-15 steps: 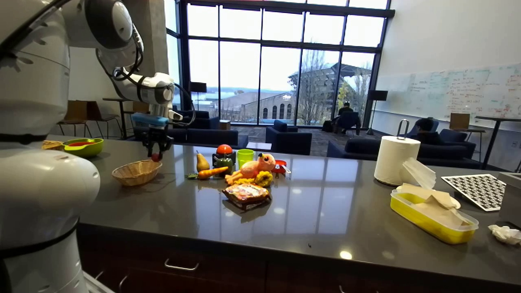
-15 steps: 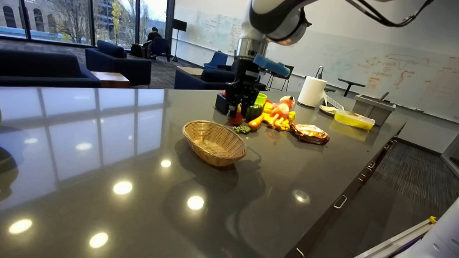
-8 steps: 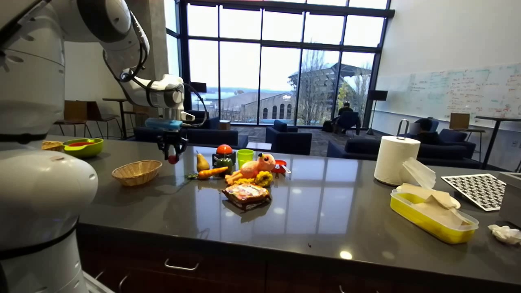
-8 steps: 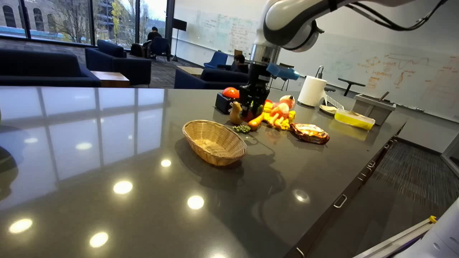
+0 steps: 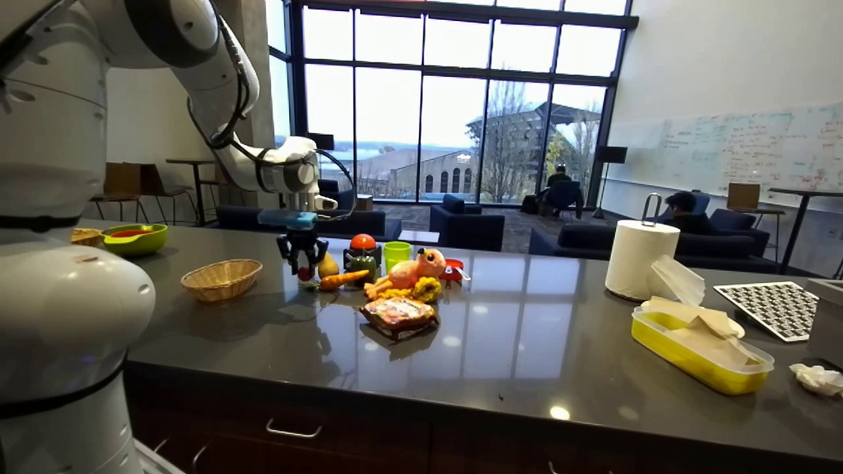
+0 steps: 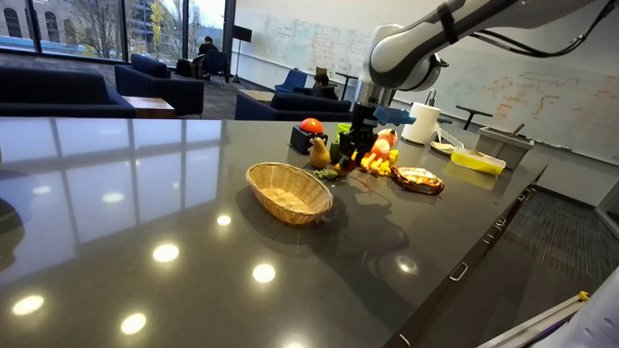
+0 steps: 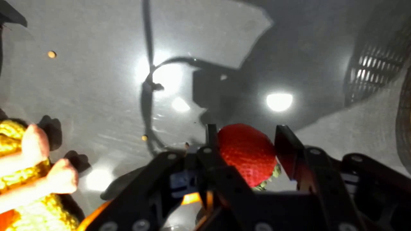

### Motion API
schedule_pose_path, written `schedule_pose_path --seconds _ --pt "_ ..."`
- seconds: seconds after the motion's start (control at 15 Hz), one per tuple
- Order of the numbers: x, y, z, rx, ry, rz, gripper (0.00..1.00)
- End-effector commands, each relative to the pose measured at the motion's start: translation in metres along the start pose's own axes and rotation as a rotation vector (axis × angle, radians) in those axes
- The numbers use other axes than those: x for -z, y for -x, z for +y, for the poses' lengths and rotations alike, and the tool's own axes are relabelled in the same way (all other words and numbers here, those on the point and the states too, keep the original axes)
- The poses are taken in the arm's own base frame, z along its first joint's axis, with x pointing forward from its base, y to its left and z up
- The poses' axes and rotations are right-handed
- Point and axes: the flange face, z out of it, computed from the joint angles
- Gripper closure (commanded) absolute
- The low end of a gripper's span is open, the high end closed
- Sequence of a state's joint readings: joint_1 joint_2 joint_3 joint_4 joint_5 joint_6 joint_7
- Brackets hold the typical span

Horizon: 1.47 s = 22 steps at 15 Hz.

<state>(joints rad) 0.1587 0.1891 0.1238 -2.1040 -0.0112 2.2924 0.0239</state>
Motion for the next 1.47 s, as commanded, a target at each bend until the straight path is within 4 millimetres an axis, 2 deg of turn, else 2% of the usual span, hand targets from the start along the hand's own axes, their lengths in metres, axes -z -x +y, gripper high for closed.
schedule_pose_path --seconds 0.0,0.33,0.93,1.0,1.07,1.33,1.4 --pt "-0.007 0.007 0.022 -0.021 0.026 0.027 0.77" --pt "-0.021 0.011 0.041 -0.048 0.037 0.015 0.77" --pt "-0.041 0.005 0.062 -0.085 0.031 0.011 0.77" --pt "-0.041 0.005 0.063 -0.089 0.031 0.013 0.4" --pt "-0.04 0.004 0.065 -0.094 0.031 0.017 0.27" --pt "-0.035 0.003 0.069 -0.098 0.042 0.029 0.03" --pt "-0.032 0.001 0.07 -0.102 0.038 0.034 0.01"
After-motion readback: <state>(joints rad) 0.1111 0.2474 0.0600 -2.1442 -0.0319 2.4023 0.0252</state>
